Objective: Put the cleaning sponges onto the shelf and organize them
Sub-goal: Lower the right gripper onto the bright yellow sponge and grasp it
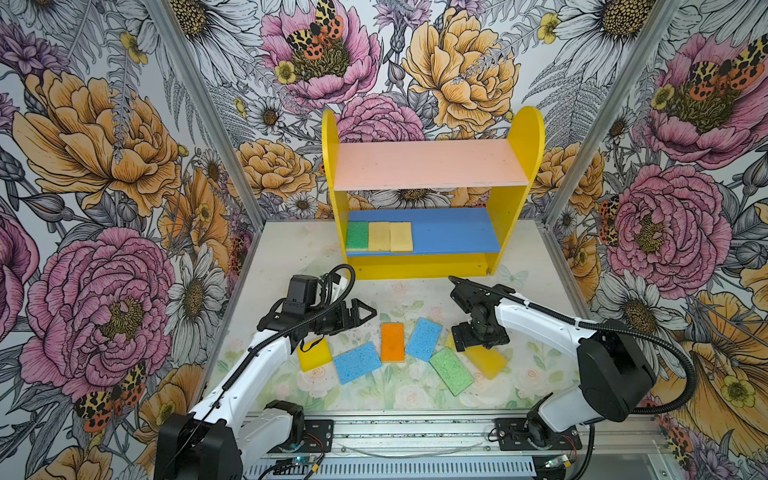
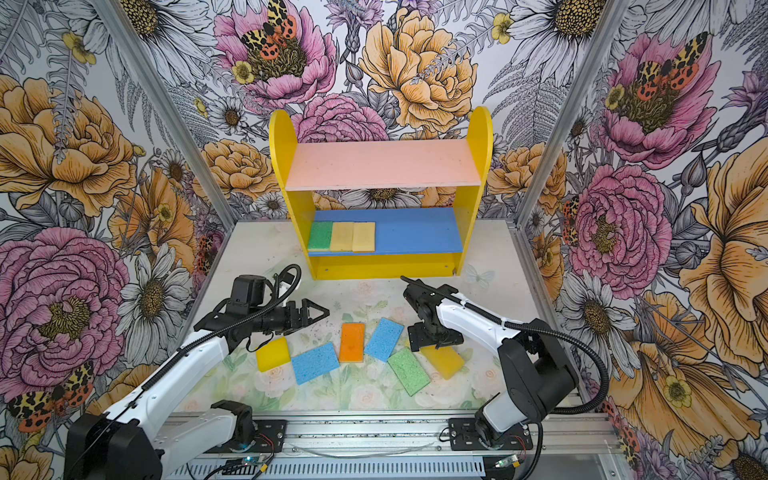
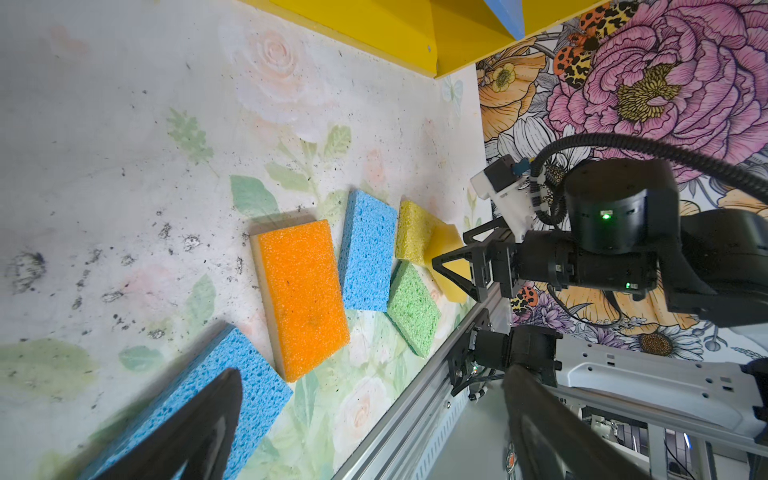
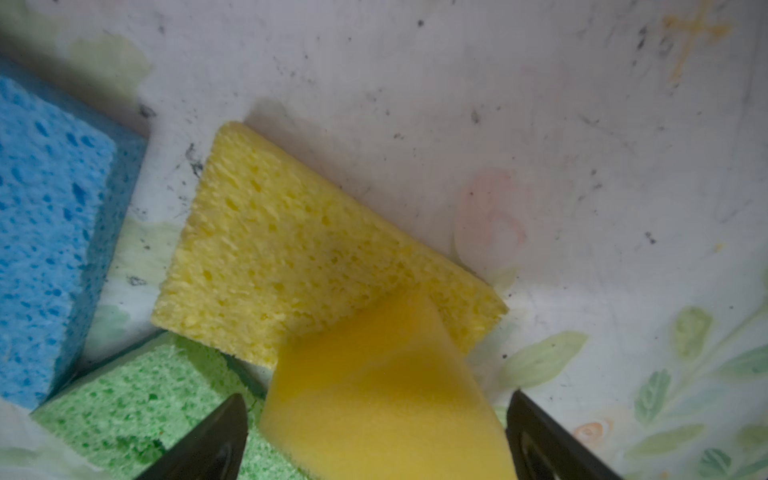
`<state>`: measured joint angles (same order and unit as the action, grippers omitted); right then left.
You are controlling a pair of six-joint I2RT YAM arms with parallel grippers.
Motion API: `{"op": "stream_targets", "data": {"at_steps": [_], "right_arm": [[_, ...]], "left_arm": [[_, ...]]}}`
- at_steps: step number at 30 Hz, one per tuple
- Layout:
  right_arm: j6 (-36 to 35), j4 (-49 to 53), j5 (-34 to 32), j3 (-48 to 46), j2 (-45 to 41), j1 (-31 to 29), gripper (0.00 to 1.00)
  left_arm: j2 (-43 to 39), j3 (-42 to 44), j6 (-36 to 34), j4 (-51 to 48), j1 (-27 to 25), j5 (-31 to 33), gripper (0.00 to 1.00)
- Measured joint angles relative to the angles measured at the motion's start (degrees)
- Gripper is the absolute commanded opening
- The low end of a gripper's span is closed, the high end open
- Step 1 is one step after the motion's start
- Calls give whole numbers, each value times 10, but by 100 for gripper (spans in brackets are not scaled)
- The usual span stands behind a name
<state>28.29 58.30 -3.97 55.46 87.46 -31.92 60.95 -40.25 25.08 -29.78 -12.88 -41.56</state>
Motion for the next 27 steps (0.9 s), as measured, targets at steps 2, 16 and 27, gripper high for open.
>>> {"op": "stream_targets", "data": {"at_steps": [2,16,27], "right_arm": [[-14,0,5,0,1,5,96],[-49,-9,17,0,12,9,86],[-58,-18,25,-4,15,16,62]], "left_arm": [[0,0,0,0,0,1,99],[0,0,0,0,-1,8,99],[0,0,0,-5,-1,20,99]]}}
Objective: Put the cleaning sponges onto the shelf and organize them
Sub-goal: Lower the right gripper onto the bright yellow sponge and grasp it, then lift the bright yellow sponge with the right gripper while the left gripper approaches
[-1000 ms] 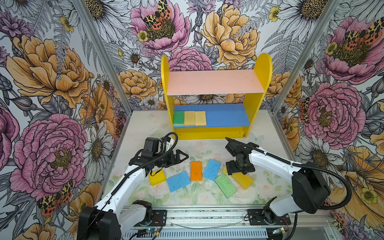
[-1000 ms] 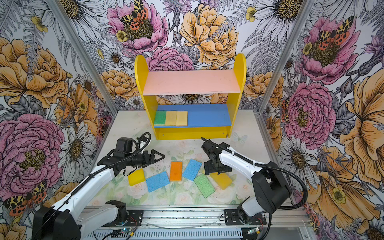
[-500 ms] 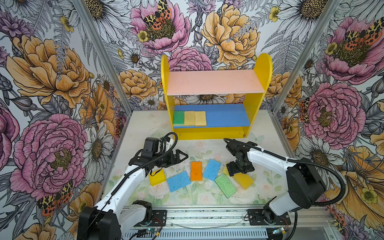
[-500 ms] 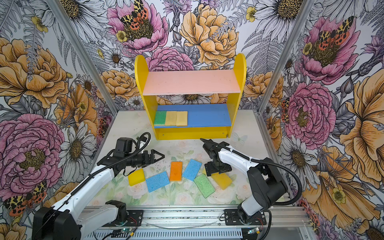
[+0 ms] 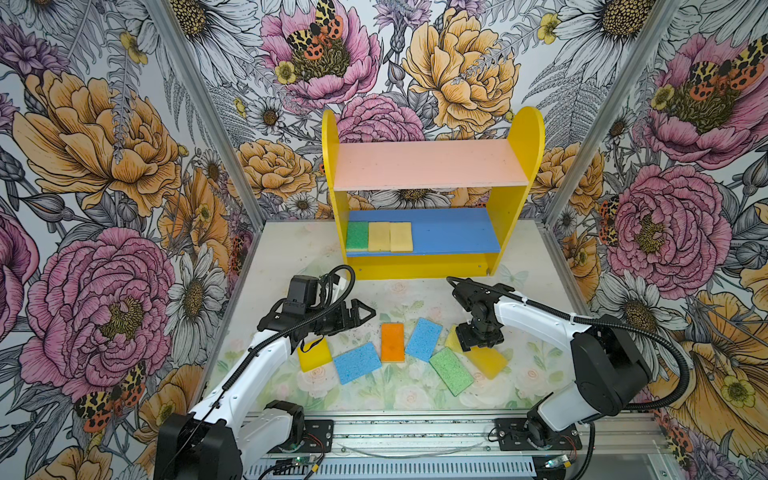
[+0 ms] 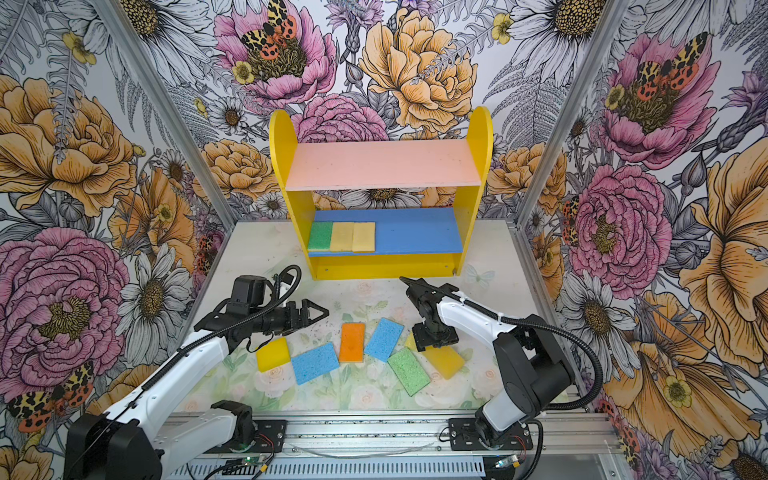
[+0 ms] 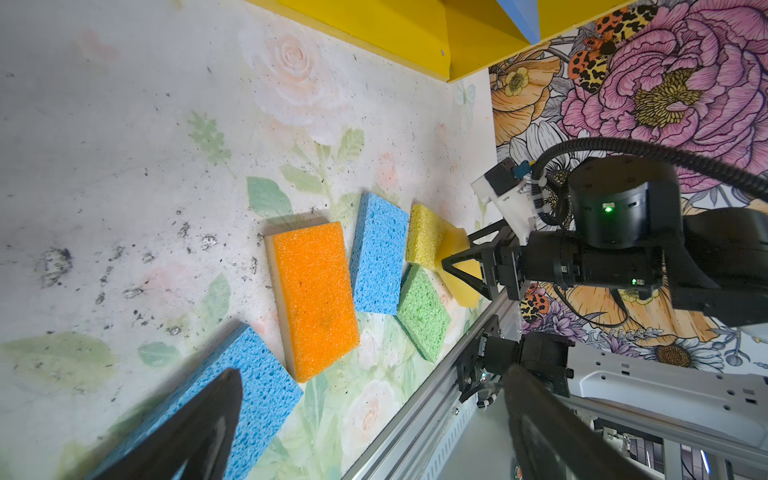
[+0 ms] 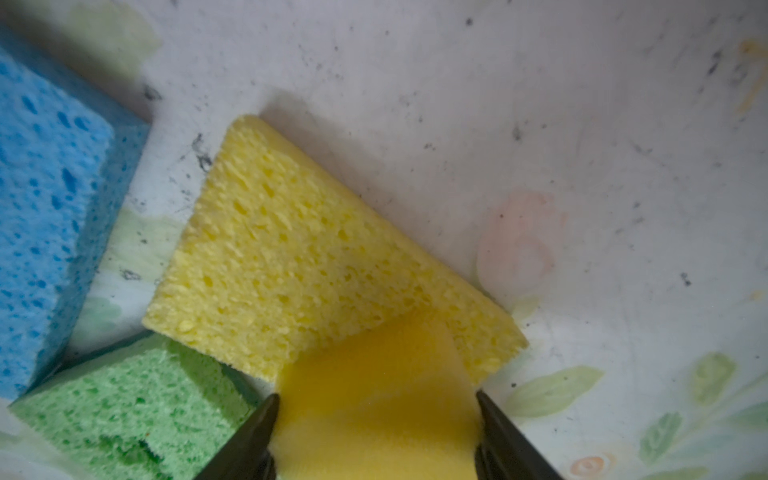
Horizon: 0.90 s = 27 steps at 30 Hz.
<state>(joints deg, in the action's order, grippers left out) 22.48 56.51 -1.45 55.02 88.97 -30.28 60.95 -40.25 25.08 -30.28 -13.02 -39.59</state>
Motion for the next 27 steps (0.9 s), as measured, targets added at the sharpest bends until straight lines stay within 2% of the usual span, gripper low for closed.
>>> {"op": "stream_targets", "data": {"at_steps": [7,11,14,21,27], "right_arm": [[13,2,9,15,-24,0,59],[35,2,33,67,-28,0,58],[67,-10,59,117,-28,0,58],[165,-118,134,179,-12,-39,58],[221,-183,181,212,23,-75,57]], "left_arm": [[0,0,0,-4,0,2,99],[-11,0,5,-4,0,6,99],[-44,6,40,21,-13,17,99],[-130,57,138,170,-150,117,99],[-88,63,158,234,-227,202,99]]}}
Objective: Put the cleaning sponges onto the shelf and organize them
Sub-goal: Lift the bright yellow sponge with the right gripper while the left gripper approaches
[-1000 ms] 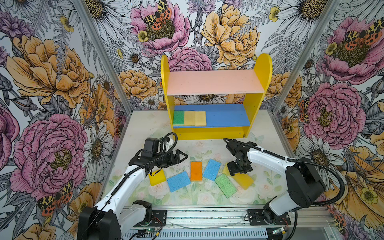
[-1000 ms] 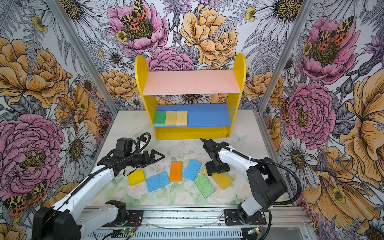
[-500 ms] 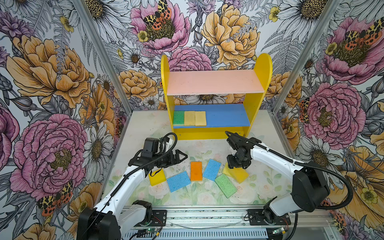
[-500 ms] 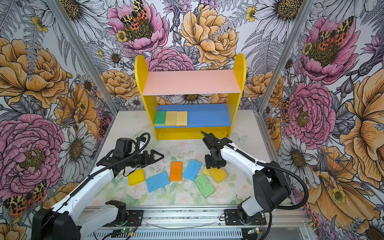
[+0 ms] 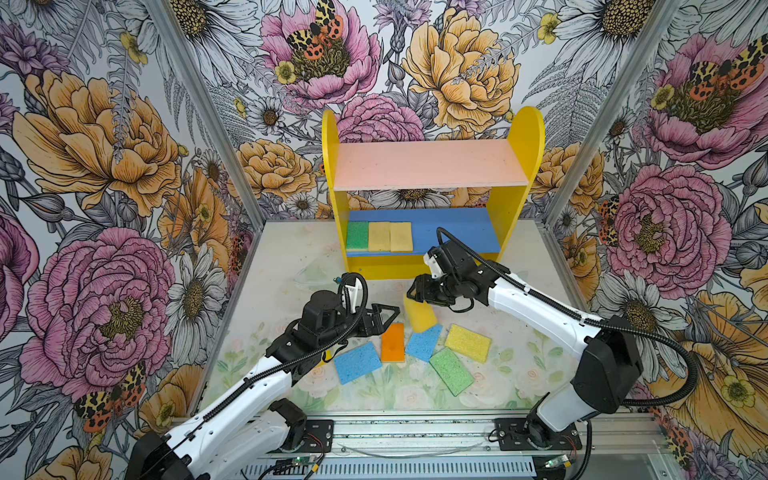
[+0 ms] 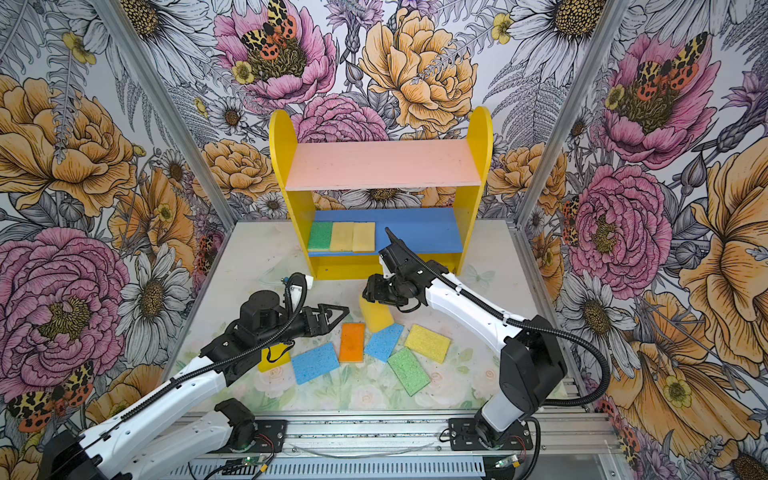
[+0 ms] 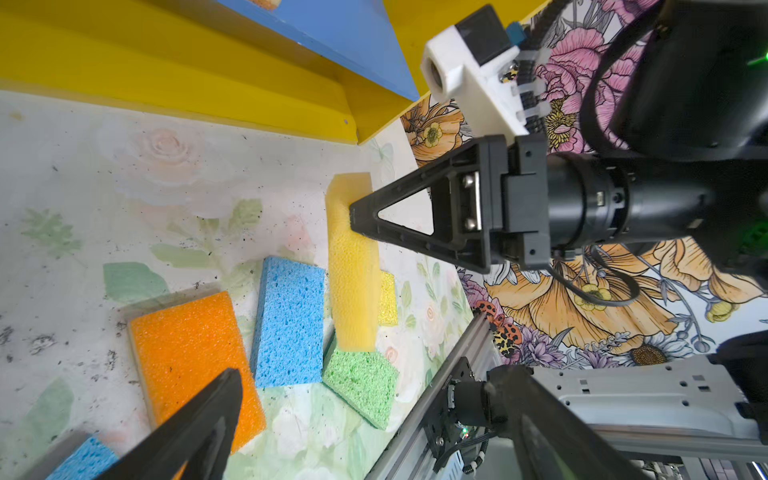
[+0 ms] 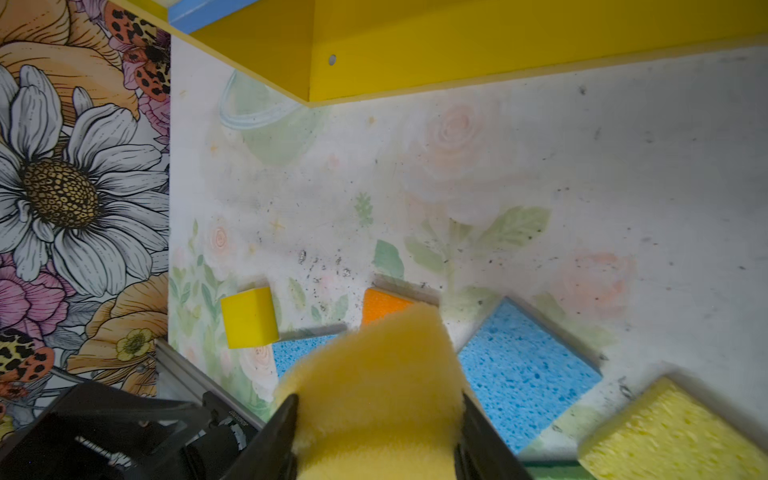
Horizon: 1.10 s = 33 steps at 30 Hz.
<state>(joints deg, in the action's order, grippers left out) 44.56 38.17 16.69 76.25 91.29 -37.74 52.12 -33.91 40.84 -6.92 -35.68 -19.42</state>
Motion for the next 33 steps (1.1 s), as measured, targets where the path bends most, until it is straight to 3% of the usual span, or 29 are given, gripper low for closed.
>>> {"op": "stream_targets", "data": {"at_steps": [4,11,20,27,33], "right_arm": [[26,-23,21,9,3,-12,58],[45,-46,33,22,3,-25,57],[56,-49,35,23,3,-40,58],[54,-53,36,23,3,-40,78],[38,-59,38,-20,-55,3,84]], "left_arm": [[34,0,3,23,-30,34,96],[58,0,10,42,-47,71,62],[76,-3,13,48,-47,95,36],[77,-3,27,56,-38,90,33],[59,6,54,75,25,31,33]]}}
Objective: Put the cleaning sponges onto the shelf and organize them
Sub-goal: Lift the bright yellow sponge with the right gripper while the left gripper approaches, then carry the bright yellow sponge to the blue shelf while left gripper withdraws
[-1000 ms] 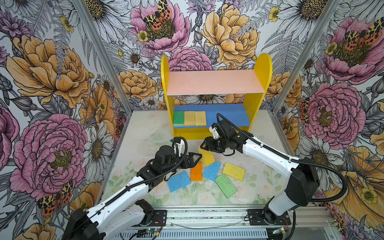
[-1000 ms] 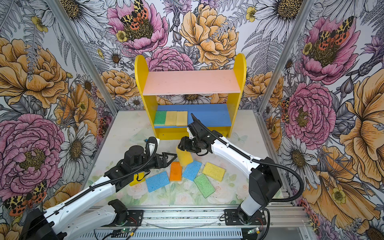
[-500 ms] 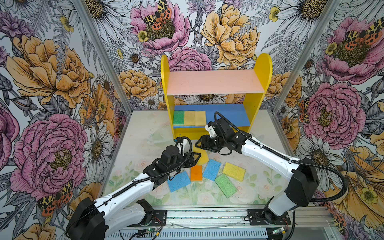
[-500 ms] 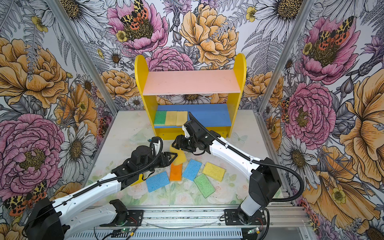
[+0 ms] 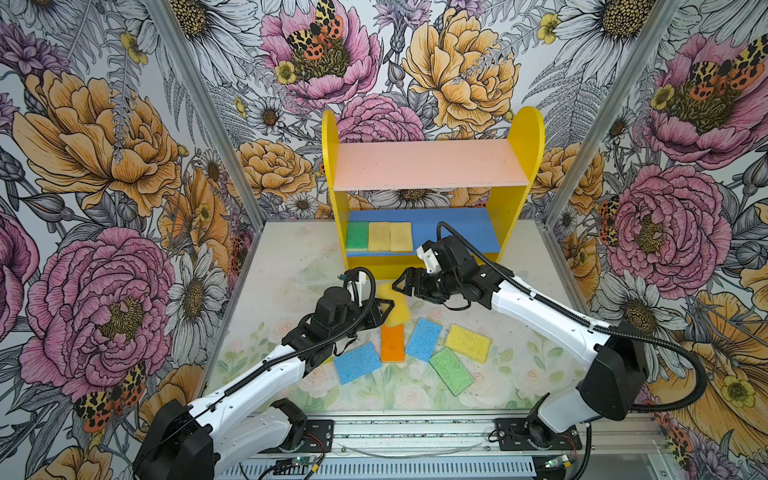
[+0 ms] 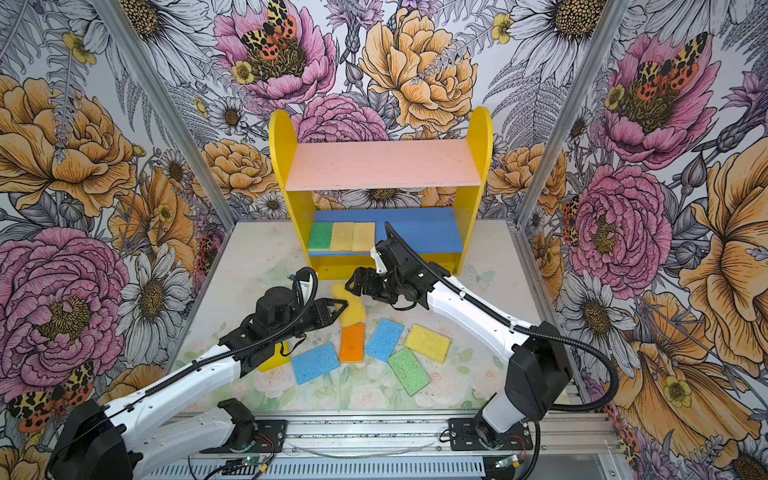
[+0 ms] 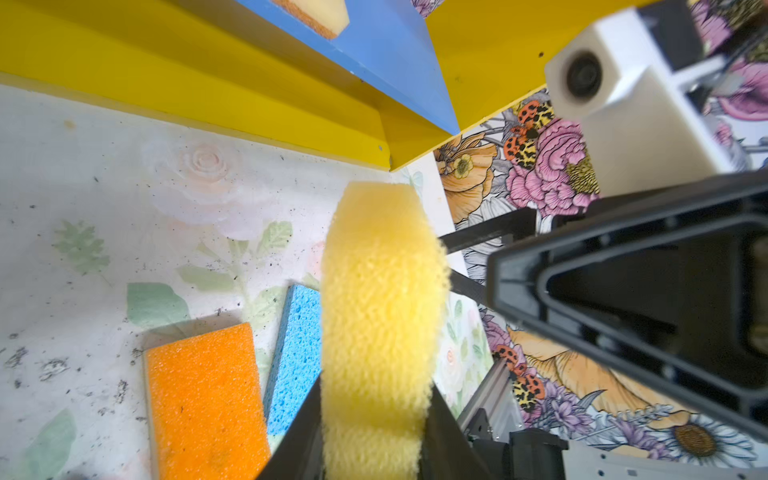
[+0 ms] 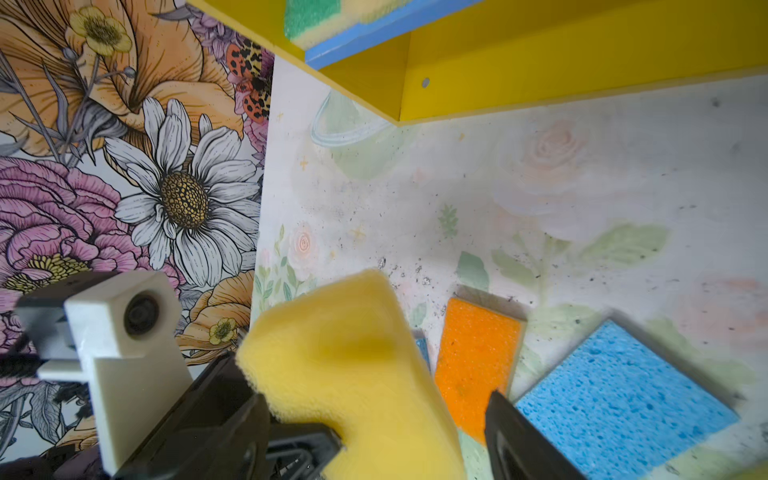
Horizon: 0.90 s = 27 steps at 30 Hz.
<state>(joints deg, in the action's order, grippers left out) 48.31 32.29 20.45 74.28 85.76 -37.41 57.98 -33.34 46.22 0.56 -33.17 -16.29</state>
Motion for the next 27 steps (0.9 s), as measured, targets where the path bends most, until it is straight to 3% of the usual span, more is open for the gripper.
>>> {"op": "stream_targets", "data": {"at_steps": [4,8,15,27], "right_arm": [[-23,0,14,-32,-64,28,81],[-43,-5,51,-46,-77,7,77],[-56,-13,79,-52,-60,-40,67],[-29,-63,89,-52,-38,-43,38]], "left_arm": [[-13,28,47,54,87,-96,33],[-10,45,102,109,146,-184,33],[-7,52,165,206,155,-268,33],[-7,69,210,265,155,-286,34]]}}
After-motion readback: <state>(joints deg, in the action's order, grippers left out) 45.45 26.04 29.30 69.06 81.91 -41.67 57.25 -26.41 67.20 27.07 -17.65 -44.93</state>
